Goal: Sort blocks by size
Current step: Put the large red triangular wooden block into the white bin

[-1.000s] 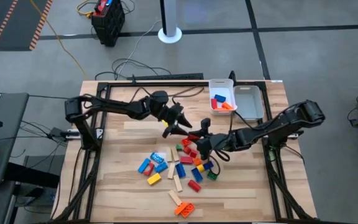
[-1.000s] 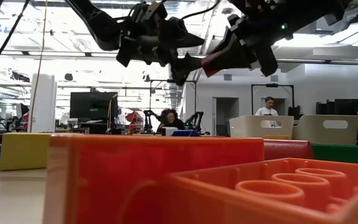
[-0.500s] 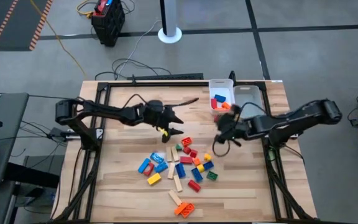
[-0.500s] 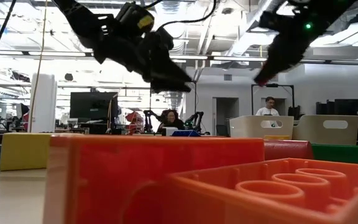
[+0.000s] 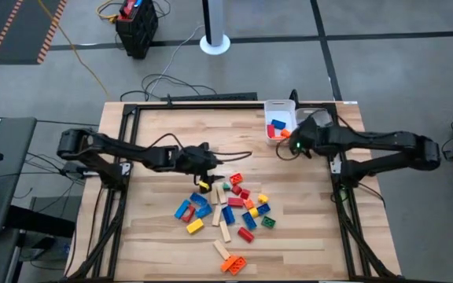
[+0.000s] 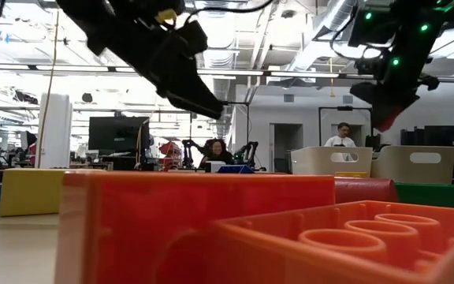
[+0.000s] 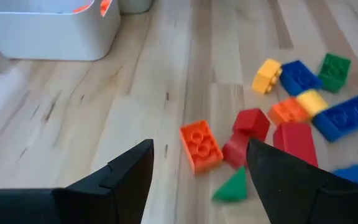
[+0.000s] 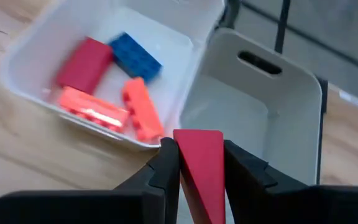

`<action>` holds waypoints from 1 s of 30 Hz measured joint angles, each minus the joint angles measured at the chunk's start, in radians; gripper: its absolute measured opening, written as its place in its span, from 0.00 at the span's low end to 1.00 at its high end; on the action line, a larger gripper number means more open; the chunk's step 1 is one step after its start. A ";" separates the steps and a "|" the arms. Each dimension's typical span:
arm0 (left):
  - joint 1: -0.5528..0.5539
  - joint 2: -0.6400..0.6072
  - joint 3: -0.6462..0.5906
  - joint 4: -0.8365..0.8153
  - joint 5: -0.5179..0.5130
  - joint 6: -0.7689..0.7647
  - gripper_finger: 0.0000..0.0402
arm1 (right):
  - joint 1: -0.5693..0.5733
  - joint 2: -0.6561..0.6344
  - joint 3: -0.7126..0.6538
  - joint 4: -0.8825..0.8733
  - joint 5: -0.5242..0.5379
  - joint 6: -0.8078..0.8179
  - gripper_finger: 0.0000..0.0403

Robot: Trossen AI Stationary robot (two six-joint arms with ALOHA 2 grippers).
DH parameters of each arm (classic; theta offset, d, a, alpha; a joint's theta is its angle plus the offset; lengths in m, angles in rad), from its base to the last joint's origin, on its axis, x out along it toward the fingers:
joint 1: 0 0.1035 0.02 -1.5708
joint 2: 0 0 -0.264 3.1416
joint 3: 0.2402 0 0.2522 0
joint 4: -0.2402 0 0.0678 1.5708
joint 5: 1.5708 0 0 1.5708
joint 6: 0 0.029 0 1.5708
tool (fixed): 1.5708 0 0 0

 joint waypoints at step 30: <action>-0.136 -0.206 -0.126 -0.242 -0.132 -0.111 0.62 | 0.179 -0.037 0.002 0.029 0.006 -0.042 0.64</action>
